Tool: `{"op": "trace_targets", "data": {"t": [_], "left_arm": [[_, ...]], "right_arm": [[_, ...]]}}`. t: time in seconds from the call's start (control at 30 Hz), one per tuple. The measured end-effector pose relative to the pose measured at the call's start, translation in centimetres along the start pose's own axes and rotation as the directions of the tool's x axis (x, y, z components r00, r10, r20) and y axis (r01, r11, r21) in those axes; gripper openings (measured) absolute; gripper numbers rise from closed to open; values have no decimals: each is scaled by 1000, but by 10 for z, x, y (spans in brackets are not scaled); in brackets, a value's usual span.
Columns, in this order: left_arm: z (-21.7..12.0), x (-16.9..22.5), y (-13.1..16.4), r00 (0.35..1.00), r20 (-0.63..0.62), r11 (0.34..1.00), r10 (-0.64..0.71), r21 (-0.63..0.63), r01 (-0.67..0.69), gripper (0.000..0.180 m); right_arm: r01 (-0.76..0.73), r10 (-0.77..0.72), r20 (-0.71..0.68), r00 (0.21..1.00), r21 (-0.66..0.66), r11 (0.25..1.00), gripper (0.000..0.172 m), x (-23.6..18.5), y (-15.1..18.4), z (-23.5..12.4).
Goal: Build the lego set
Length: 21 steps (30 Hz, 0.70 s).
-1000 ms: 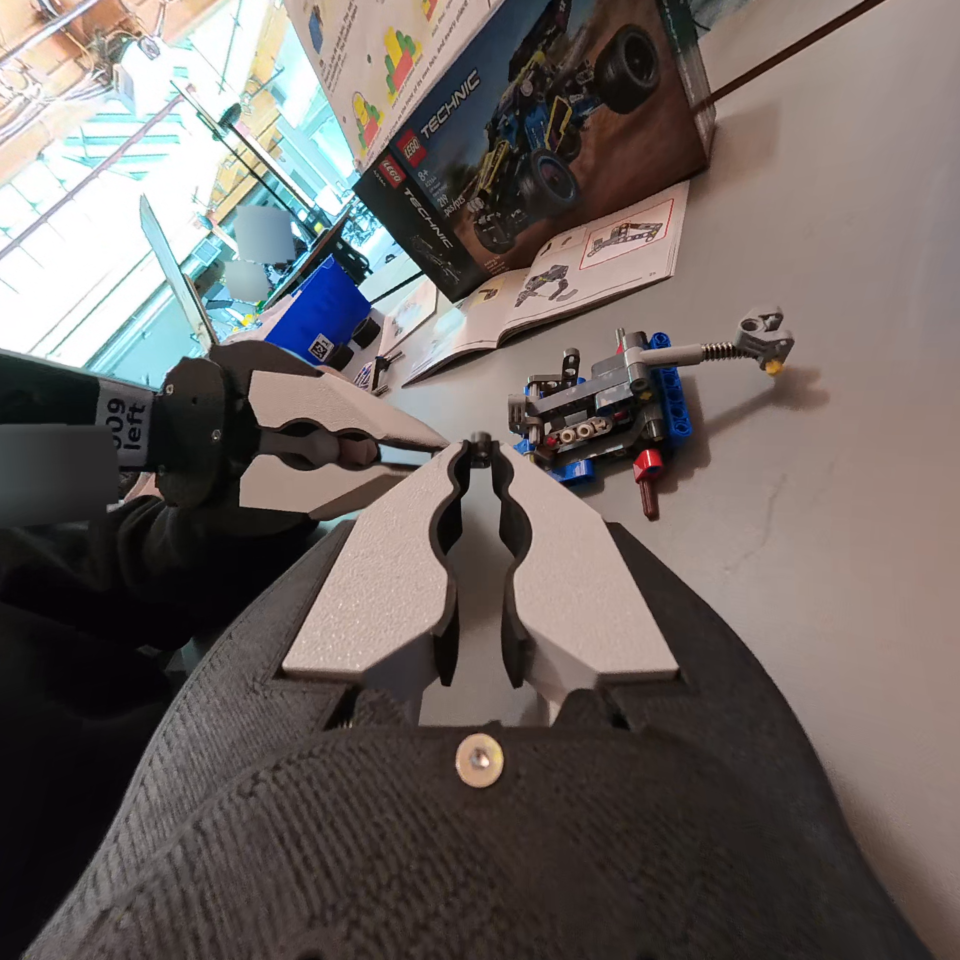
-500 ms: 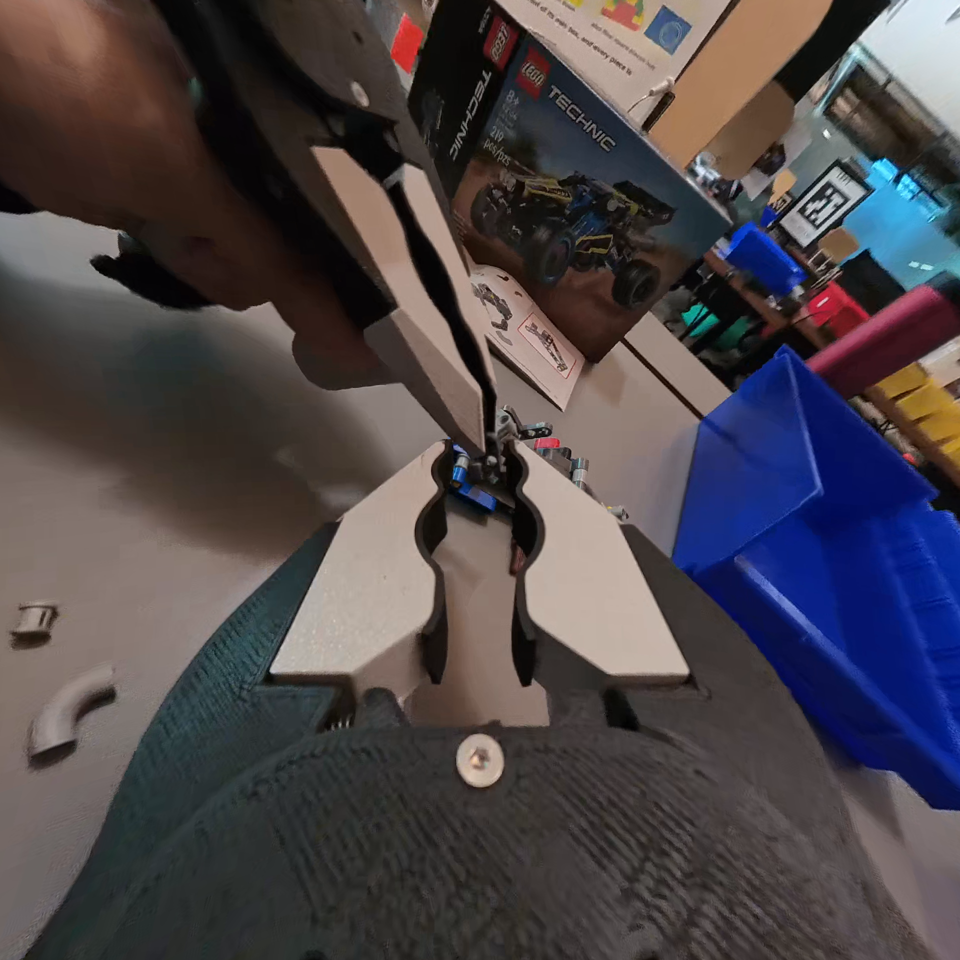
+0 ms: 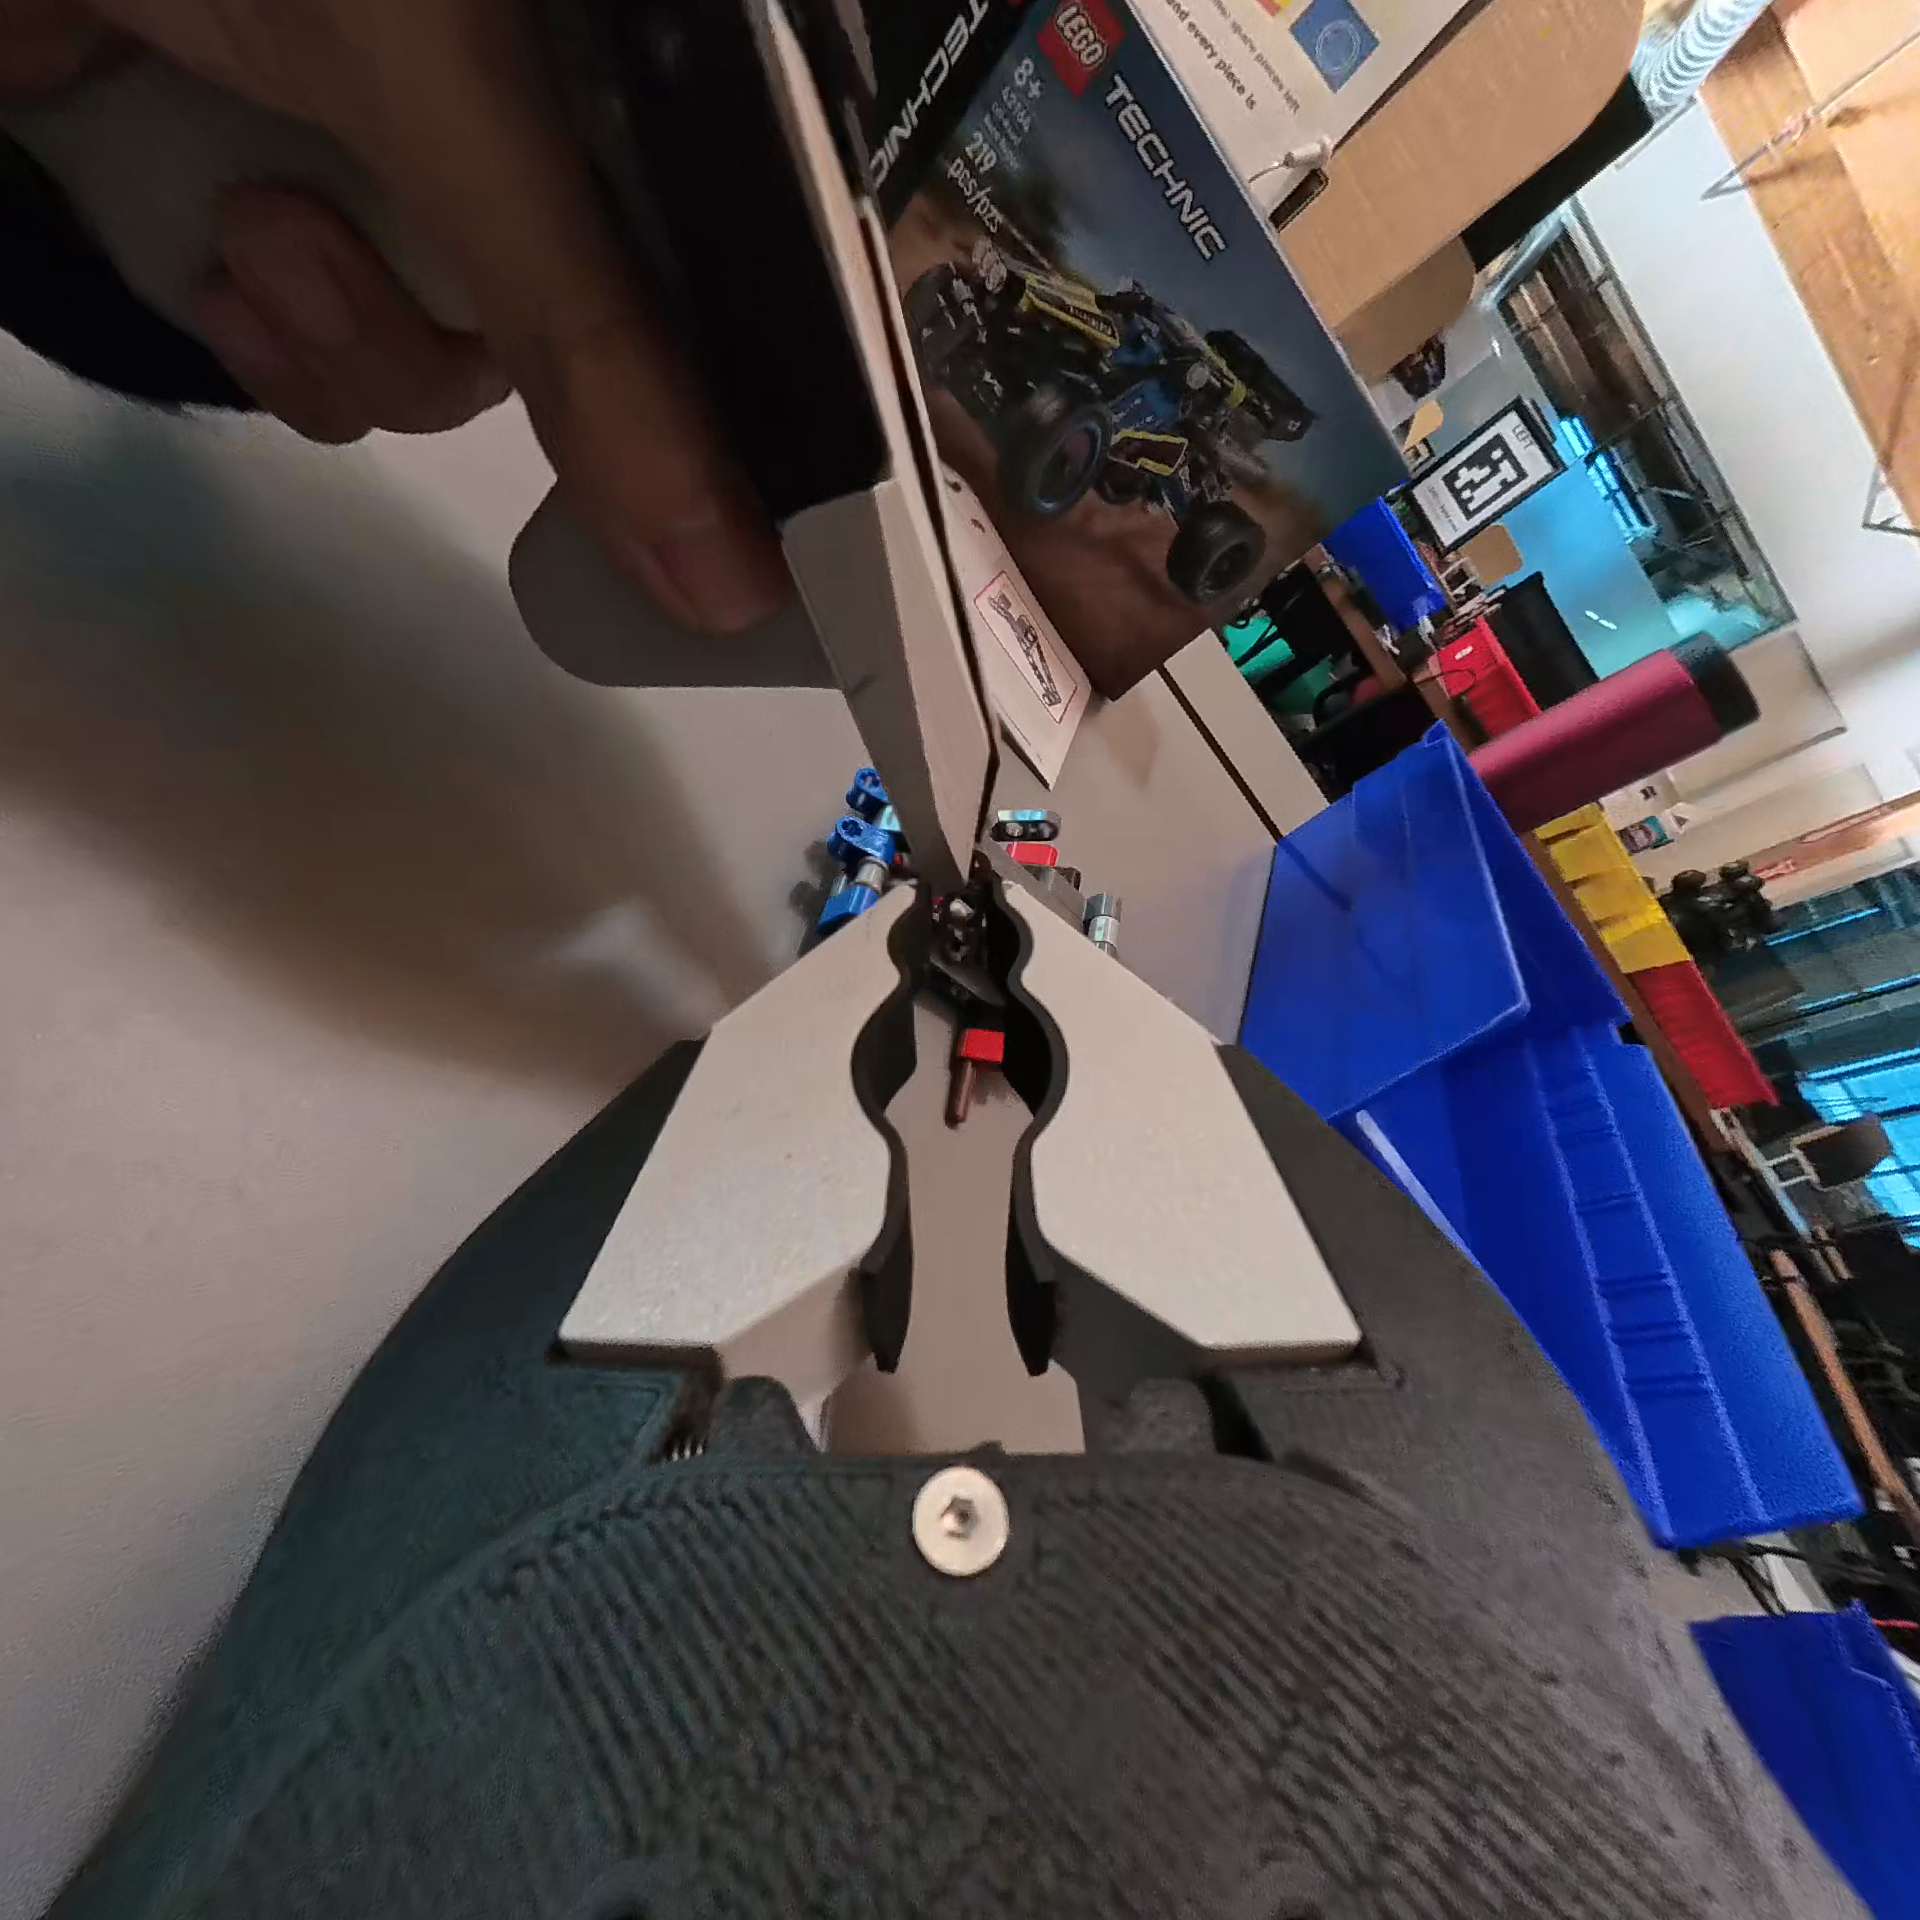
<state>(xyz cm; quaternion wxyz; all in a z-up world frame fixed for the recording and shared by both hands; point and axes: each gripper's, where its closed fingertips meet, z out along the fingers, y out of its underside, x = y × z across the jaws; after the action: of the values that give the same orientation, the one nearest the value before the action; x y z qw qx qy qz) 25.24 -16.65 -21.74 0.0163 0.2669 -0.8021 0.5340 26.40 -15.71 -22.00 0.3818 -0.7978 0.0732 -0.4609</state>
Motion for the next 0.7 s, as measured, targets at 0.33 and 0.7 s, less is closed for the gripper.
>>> {"op": "trace_targets", "data": {"t": [0.33, 0.7], "left_arm": [[-1, -2, -3, 998, 53, 999, 22, 24, -23, 0], [-5, -5, -5, 985, 100, 990, 139, 2, -140, 6]], "right_arm": [[66, -67, -63, 996, -18, 998, 6, 4, -2, 1], [13, -13, -68, 998, -6, 1000, 4, 6, -2, 1]]}}
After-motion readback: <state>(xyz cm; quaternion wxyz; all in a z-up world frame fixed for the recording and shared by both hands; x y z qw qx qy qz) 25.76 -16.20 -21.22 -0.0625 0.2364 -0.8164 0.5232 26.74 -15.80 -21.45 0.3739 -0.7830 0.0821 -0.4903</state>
